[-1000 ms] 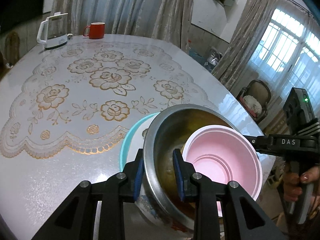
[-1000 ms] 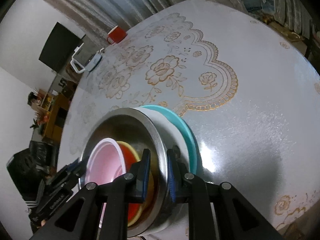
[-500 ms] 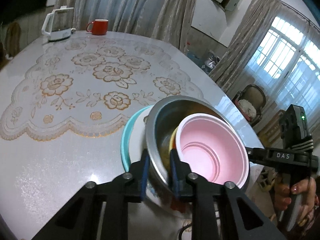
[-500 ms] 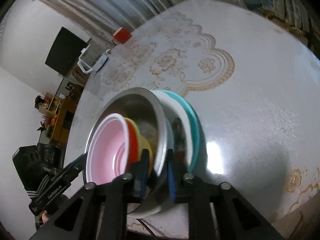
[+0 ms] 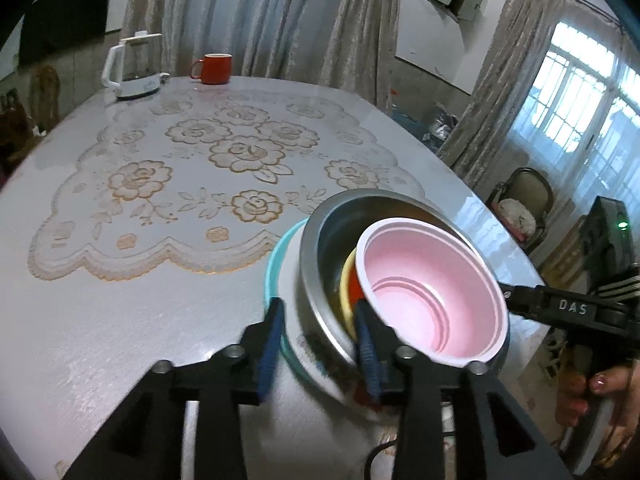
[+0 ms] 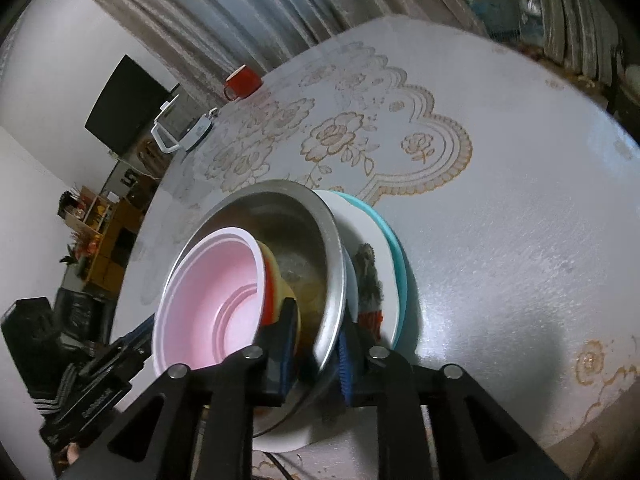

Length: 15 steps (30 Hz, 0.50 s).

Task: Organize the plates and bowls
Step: 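Lower the bowl stack onto the plate stack and open both grippers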

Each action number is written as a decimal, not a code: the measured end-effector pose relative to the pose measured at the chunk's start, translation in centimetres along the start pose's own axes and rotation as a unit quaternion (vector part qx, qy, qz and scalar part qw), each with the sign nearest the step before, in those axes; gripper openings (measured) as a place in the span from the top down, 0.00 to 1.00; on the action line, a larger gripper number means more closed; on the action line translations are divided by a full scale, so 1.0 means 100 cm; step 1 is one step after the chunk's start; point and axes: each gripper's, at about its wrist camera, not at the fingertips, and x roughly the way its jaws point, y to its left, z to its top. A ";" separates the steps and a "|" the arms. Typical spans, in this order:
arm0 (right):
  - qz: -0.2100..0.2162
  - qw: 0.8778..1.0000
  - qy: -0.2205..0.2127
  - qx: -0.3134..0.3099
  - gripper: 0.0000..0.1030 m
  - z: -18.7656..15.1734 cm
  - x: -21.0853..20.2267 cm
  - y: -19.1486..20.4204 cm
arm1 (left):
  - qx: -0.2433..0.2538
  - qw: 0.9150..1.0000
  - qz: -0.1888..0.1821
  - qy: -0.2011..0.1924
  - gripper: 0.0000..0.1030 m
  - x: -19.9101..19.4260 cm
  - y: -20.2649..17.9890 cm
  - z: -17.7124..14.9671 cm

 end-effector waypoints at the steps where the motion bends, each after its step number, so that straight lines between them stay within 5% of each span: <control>1: -0.014 1.000 -0.007 -0.006 0.72 -0.001 -0.003 0.002 | 0.001 1.000 0.008 -0.003 0.49 -0.003 0.000 -0.002; 15: -0.042 0.997 -0.039 -0.043 0.69 -0.027 -0.024 0.009 | 0.017 0.998 0.050 -0.027 0.27 -0.030 -0.008 -0.027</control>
